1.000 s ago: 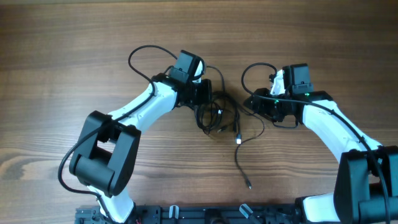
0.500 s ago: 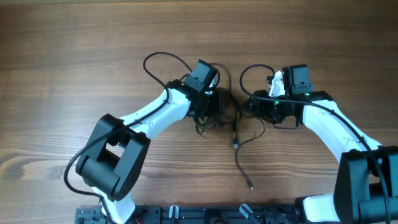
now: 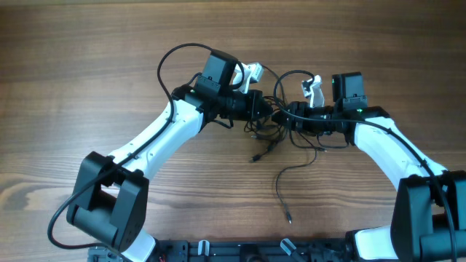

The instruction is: Untangle cables

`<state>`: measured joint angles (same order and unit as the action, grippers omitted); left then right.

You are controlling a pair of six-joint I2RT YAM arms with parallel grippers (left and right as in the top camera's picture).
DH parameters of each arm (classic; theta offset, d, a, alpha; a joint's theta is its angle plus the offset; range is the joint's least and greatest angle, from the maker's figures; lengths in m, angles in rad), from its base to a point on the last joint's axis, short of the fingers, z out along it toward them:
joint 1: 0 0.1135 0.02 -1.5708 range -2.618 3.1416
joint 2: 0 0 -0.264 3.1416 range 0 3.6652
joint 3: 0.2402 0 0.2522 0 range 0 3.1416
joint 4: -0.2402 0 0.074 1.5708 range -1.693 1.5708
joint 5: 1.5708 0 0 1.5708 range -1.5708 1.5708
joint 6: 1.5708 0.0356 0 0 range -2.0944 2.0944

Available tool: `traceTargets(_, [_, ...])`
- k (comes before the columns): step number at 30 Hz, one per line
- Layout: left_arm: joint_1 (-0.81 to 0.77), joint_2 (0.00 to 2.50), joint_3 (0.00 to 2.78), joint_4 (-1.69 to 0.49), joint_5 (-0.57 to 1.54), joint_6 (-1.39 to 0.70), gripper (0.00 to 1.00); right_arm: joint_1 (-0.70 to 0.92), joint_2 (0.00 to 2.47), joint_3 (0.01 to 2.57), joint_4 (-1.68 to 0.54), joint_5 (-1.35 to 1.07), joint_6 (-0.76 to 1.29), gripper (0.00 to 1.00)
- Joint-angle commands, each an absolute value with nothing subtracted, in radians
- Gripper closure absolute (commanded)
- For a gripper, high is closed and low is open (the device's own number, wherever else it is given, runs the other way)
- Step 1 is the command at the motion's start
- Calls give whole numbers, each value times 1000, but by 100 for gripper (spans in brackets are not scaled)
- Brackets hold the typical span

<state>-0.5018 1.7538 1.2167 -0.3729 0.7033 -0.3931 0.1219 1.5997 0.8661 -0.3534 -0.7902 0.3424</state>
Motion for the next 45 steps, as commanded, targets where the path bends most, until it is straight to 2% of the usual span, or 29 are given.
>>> traceTargets(1, [-484,1741,1232,-360,794,-373,96,128,1596,870,-350,-723,344,41])
traceTargets(4, [-463,1741,1232,-296,944,-373,96,128,1602,869,-353,-695,371,41])
traceTargets(6, [-451,1741,1232,-281,973,-374,96,128,1614,868,-352,-677,421,46])
traceTargets(8, [-450,1741,1232,-281,980,-373,96,128,1629,868,-354,-627,452,59])
traceTargets(10, [-448,1741,1232,-295,939,-348,96,121,1629,868,-355,-622,445,96])
traceTargets(15, [-445,1741,1232,-513,445,-340,96,30,1509,869,-445,-634,358,96])
traceTargets(23, [-363,1741,1232,-702,25,-347,96,-21,1335,869,-584,-388,313,96])
traceTargets(26, [-287,1741,1232,-727,49,-457,96,-21,1335,869,-649,-295,313,96])
traceTargets(29, [-255,1741,1231,-711,249,-506,96,-21,1335,869,-686,-292,313,96])
traceTargets(31, [-256,1741,1231,-714,267,-506,96,-21,1337,869,-715,-270,314,96])
traceTargets(34, [-256,1741,1231,-716,221,-507,96,-20,1340,868,-772,-156,321,96])
traceTargets(37, [-257,1743,1230,-715,179,-556,96,-17,1351,868,-768,-154,367,96])
traceTargets(40, [-265,1743,1230,-715,181,-563,90,3,1365,868,-767,-160,368,96])
traceTargets(45, [-265,1743,1230,-712,114,-561,95,69,1383,868,-726,-176,366,96])
